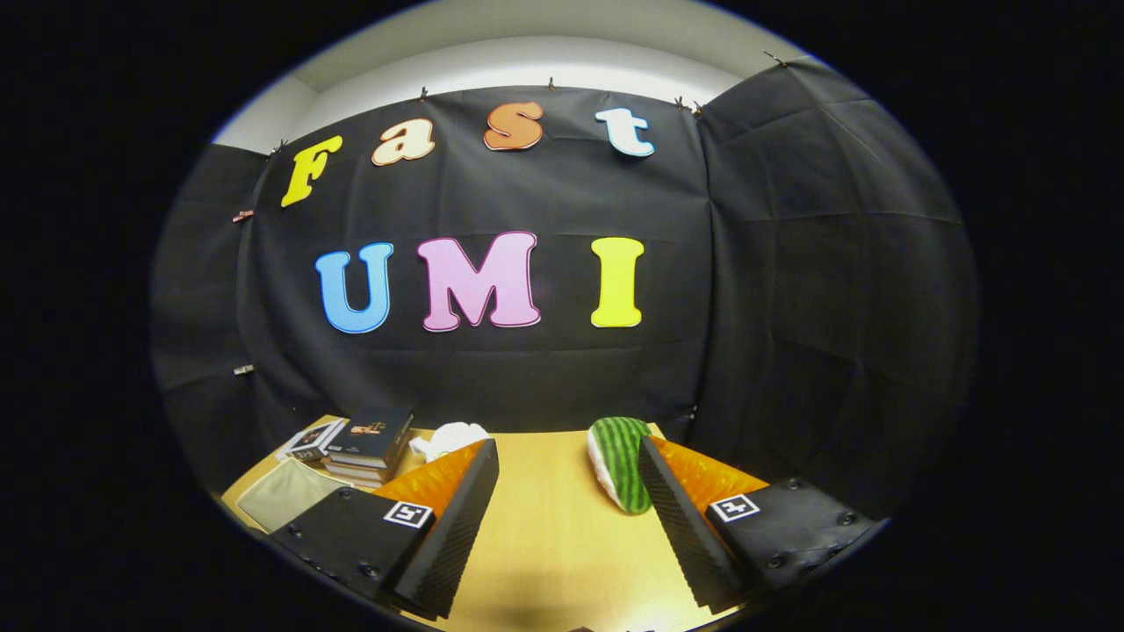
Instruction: Open the storage box then place both shoes into the box .Put the left shoe in first, then the right shoe, with the right side of both shoes facing outward in a uniform manner.
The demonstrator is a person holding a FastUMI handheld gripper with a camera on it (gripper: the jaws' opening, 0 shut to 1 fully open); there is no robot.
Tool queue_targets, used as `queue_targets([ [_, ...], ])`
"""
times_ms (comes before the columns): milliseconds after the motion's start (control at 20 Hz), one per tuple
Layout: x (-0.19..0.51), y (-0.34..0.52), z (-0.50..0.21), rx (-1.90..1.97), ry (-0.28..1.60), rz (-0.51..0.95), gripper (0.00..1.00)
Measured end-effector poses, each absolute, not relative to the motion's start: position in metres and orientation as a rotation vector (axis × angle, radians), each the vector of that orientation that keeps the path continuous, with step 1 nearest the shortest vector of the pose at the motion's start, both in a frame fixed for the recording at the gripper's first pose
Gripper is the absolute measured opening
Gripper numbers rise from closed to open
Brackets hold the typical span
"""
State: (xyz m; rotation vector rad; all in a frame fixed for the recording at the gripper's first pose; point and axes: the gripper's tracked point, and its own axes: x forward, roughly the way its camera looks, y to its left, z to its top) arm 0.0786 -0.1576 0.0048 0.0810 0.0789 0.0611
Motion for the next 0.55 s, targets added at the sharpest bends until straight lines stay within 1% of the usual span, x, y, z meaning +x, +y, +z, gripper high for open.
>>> queue_targets([
  [200, 0.075, -0.172, -0.022, 0.060, 0.055, 0.070, 0.98],
  [350, 0.074, -0.164, -0.040, 0.002, 0.083, 0.114, 0.98],
  [550, 0.068, -0.142, -0.039, -0.020, 0.070, 0.205, 0.98],
])
